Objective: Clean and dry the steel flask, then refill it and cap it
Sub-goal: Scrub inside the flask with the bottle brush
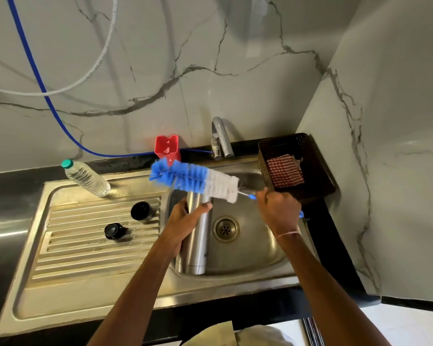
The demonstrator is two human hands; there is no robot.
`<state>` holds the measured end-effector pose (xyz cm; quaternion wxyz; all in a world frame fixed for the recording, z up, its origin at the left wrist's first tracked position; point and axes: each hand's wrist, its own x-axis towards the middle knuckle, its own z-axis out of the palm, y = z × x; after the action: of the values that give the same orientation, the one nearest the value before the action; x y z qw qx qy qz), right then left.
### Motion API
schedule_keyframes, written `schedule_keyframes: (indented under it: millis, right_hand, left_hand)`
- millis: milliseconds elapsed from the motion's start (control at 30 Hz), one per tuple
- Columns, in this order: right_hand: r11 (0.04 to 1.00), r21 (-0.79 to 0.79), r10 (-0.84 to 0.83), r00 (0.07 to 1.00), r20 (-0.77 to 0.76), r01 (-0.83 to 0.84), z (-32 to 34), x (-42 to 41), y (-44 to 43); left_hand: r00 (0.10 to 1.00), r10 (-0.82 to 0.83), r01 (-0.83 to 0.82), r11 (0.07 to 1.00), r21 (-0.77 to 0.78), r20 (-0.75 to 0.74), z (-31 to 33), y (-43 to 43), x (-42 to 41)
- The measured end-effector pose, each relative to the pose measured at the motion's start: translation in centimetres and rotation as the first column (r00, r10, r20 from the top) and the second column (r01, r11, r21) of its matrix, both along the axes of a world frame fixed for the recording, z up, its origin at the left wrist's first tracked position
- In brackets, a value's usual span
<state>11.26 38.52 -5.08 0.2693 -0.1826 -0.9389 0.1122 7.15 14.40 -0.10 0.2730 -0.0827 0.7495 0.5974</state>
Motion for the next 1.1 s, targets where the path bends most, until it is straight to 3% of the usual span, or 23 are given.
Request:
schedule_keyframes:
  millis: [167, 367, 533, 700, 800, 900, 1000, 1100]
  right_hand:
    - [0.995, -0.048, -0.088, 0.994, 0.061, 0.091, -1.4, 2.3, 1.6]
    - [0.998, -0.034, 0.057, 0.998, -0.016, -0.058, 0.4, -1.2, -1.7]
    - [0.996, -0.021, -0.084, 0.996, 0.029, 0.085, -0.8, 2.4, 1.4]
    - [0.996, 0.035, 0.085, 0.996, 0.031, -0.086, -0.3, 0.3, -1.0]
    - [0.997, -0.048, 0.055, 0.998, -0.016, -0.055, -0.1, -1.2, -2.1]
    - [0.990, 0.135, 0.041, 0.998, 0.038, -0.046, -0.3, 1.0, 0.1]
    - [0.998, 0.029, -0.057, 0.997, 0.045, 0.056, -0.2, 2.5, 1.4]
    - [0.998, 0.057, -0.013, 1.000, -0.010, 0.013, -0.1, 0.6, -0.4]
  left_hand:
    - [0.998, 0.052, -0.054, 0.995, 0.085, 0.027, -0.5, -1.3, -0.6]
    - [0.998, -0.036, 0.040, 0.997, 0.073, -0.054, -0.7, 0.1, -0.2]
    - [0.990, 0.142, -0.143, 0.984, 0.105, 0.010, -0.7, -2.1, -0.7]
    - [1.000, -0.010, 0.010, 0.999, 0.041, -0.007, -0.5, -0.9, -0.7]
    - [0.999, -0.039, 0.038, 0.998, 0.040, 0.001, -0.7, -0.6, -0.7]
    - [0.998, 0.053, -0.056, 0.989, 0.134, 0.024, -0.1, -1.7, -0.7]
    - [0.986, 0.096, -0.126, 0.964, 0.233, 0.136, 0.2, -2.7, -0.7]
    - [0.992, 0.019, -0.040, 0.985, 0.169, 0.126, 0.1, -1.6, -0.4]
